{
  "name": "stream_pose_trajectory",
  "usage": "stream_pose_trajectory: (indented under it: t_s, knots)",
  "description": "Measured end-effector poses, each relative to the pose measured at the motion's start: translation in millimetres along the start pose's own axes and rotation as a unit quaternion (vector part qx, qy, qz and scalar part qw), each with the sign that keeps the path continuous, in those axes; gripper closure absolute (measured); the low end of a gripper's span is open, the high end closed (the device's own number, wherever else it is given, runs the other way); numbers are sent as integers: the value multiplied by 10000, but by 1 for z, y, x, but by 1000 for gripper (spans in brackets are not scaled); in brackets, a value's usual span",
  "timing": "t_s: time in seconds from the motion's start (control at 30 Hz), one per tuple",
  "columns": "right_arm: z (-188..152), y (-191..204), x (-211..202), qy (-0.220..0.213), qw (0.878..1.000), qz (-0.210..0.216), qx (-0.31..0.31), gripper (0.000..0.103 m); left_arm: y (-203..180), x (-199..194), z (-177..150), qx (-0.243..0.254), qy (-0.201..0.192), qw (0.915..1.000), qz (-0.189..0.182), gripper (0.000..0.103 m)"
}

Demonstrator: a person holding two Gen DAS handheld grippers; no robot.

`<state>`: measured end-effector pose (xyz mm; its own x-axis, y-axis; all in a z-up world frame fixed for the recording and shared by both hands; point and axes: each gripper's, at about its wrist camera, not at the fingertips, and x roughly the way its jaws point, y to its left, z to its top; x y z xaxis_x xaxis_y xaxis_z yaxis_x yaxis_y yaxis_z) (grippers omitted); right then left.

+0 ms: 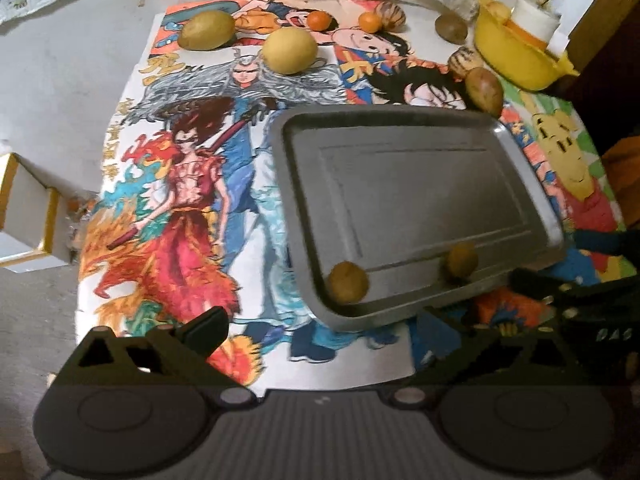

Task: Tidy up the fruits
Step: 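Lift both tools away from the tray toward the remaining fruits, then grasp the striped fruit with the left tool while the right tool grasps the brown oval fruit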

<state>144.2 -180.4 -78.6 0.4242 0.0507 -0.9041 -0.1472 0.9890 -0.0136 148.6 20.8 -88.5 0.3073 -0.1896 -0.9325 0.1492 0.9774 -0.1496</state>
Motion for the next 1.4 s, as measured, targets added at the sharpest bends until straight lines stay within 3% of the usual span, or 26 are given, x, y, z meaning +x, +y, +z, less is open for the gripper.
stream_pose_trajectory:
  t_s: [0.33,1.07,1.23,1.4]
  knots:
    - [4,-35,3,-4,9966,-556,602,1,10,7,19,51,-35,9995,302,1]
    - [102,-97,53,-621,9954,-480,542,1,-17,55,158,-153,-251,9976,630,1]
    - [125,-107,71,-646,9966,-391,320,1,-38,68,191,-116,-301,9981,526,1]
    - [140,-114,86,-666,9975,-214,-27,3,-64,87,226,-146,-287,9994,155,1]
